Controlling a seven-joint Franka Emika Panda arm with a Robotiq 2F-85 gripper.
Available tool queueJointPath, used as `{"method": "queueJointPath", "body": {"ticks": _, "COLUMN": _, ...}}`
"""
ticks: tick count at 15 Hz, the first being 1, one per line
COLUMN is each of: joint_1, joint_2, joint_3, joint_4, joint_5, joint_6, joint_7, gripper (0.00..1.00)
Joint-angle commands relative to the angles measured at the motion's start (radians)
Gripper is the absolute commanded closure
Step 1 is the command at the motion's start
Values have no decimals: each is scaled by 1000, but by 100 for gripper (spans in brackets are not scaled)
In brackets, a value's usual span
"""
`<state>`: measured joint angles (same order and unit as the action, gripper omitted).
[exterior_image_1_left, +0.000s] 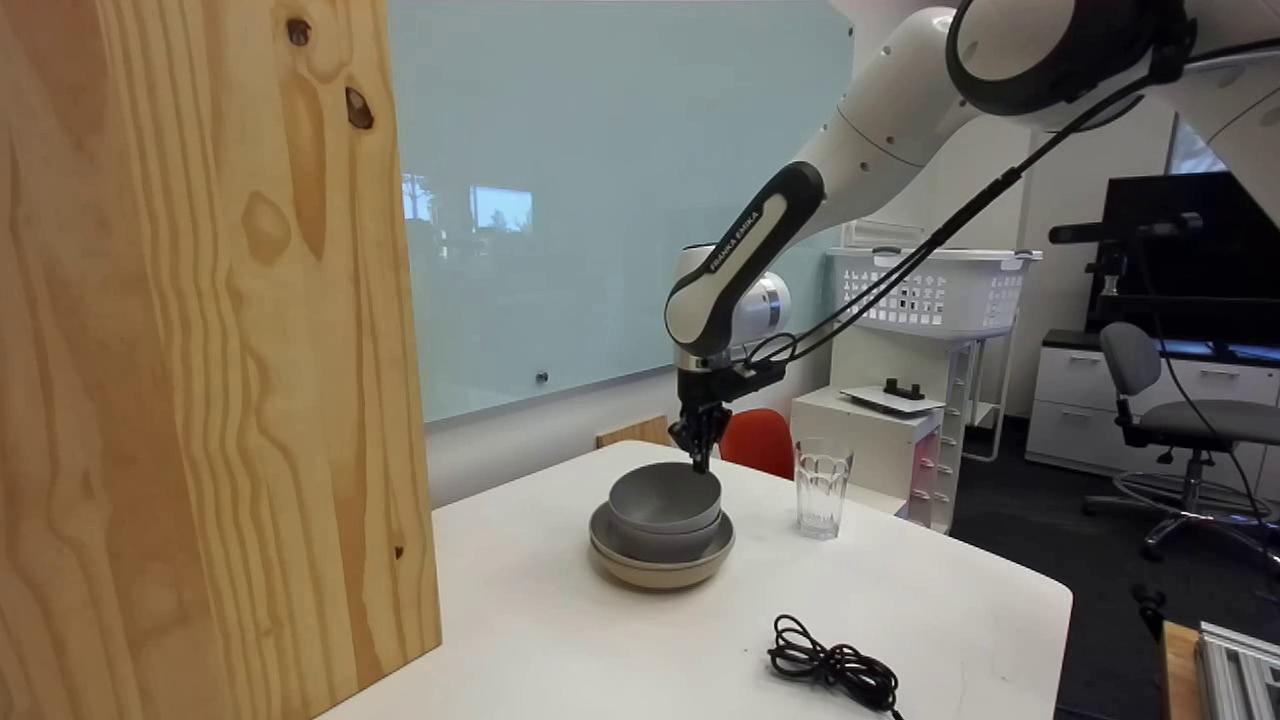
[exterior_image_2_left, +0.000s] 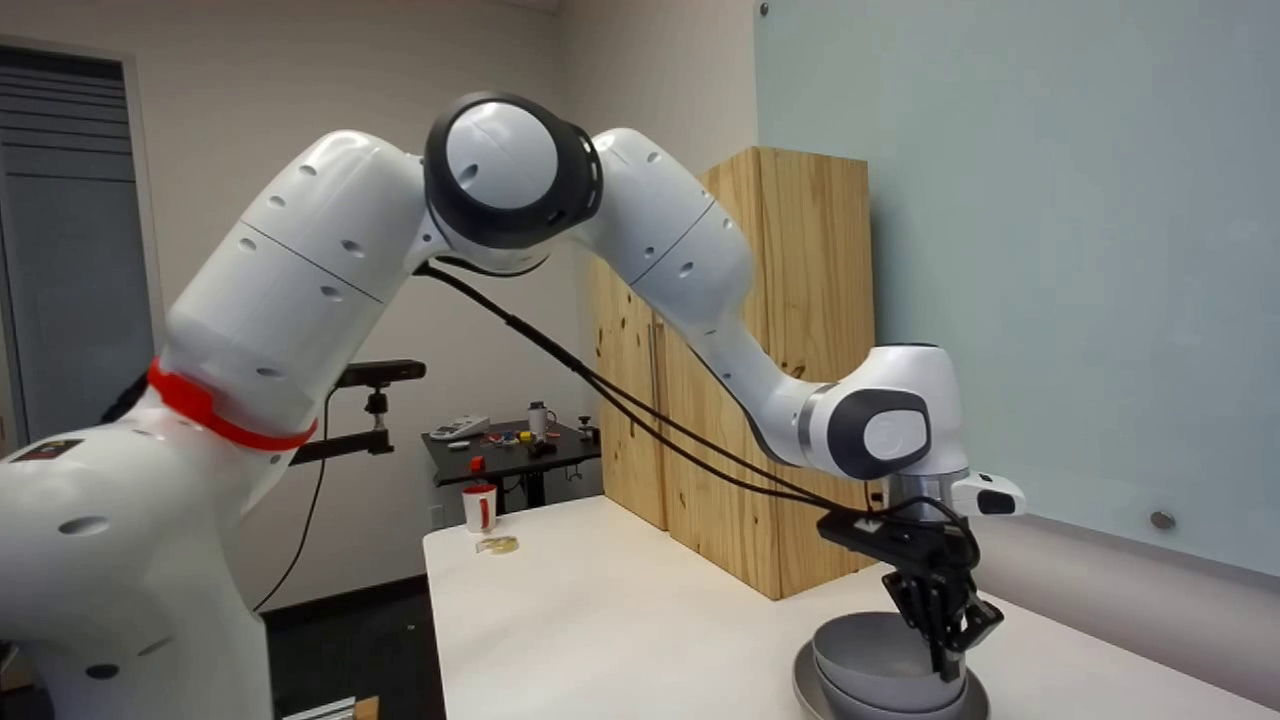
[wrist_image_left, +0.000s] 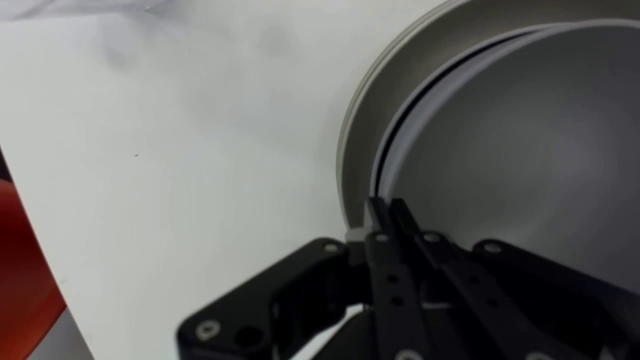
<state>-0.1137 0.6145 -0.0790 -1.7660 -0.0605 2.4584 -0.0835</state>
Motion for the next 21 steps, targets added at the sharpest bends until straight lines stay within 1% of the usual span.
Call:
{"method": "queueJointPath", "body": {"ticks": 1, "joint_1": -11, "joint_2": -11, "joint_3": 21, "joint_4": 4, "joint_5": 27, "joint_6": -33, "joint_7": -8, "gripper": 99}}
{"method": "queueJointPath", "body": {"ticks": 6, "joint_1": -8, "joint_2": -54, "joint_3": 45, "joint_4": 42, "joint_5": 67, "joint_6": -115, "joint_7": -9, "gripper": 99}}
{"method": "queueJointPath", "body": {"ticks": 11, "joint_1": 14, "joint_2": -110, "joint_3": 56, "joint_4": 64, "joint_5": 59, "joint_6": -167, "joint_7": -7, "gripper": 99}}
{"method": "queueJointPath", "body": {"ticks": 16, "joint_1": 31, "joint_2": -161, "joint_3": 78, "joint_4": 0, "joint_5": 67, "joint_6": -197, "joint_7": -10, "gripper": 99}}
{"method": "queueJointPath", "body": {"ticks": 21, "joint_1": 87, "joint_2": -223, "joint_3": 102, "joint_4": -94, "joint_5": 43, "joint_6": -222, "joint_7": 10, "gripper": 99}}
